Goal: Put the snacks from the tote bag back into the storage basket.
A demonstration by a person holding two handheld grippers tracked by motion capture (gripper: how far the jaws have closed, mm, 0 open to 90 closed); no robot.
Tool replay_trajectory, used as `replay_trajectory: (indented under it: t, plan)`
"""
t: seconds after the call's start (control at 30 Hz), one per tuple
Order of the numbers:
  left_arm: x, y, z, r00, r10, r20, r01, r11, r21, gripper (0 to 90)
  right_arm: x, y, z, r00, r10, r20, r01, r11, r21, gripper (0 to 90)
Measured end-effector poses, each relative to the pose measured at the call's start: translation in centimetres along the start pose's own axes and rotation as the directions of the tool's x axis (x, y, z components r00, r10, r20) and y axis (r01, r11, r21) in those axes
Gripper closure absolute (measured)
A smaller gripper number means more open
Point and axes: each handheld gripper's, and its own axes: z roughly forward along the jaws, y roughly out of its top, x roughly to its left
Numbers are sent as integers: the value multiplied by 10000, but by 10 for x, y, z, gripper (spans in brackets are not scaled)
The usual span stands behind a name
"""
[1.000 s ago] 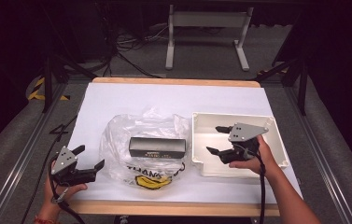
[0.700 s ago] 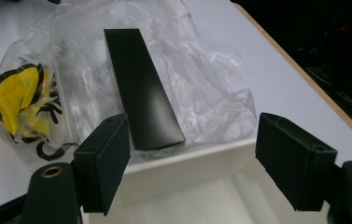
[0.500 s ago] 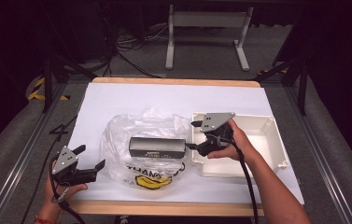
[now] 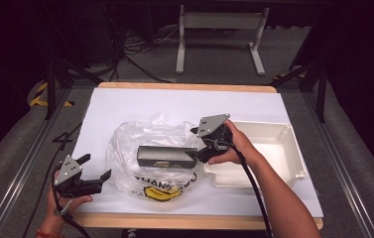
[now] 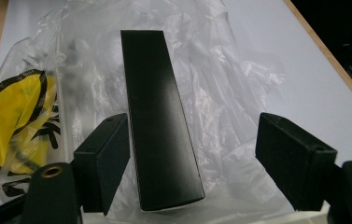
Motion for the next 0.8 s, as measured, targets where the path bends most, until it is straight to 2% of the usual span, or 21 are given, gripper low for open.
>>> replay_trajectory:
  t: [0.3, 0.47, 0.5, 0.63, 0.73, 0.8]
  plan:
    - [-1, 1, 0, 10000, 85, 25, -85, 10000, -22, 87, -1, 8, 15, 9991, -216, -372, 229, 9991, 352, 265]
    - [0, 1, 0, 10000, 95, 23, -95, 9999, -41, 86, -2, 10, 25, 9977, -358, -567, 400, 9965, 735, 265]
    - [0, 1, 0, 10000, 91, 24, -91, 9999, -48, 86, -1, 11, 27, 9965, -412, -733, 473, 9954, 834, 265]
    - [-1, 1, 0, 9999, 134, 18, -134, 9999, -28, 86, -2, 12, 41, 9931, -587, -1012, 728, 9872, 1418, 265]
    - [-1, 1, -1, 9999, 103, 30, -103, 9999, -48, 86, -2, 10, 50, 9900, -690, -1230, 936, 9738, 2074, 264]
    - [-1, 0, -1, 10000, 96, 26, -95, 10000, -24, 85, -2, 8, 54, 9896, -672, -1276, 951, 9692, 2272, 274]
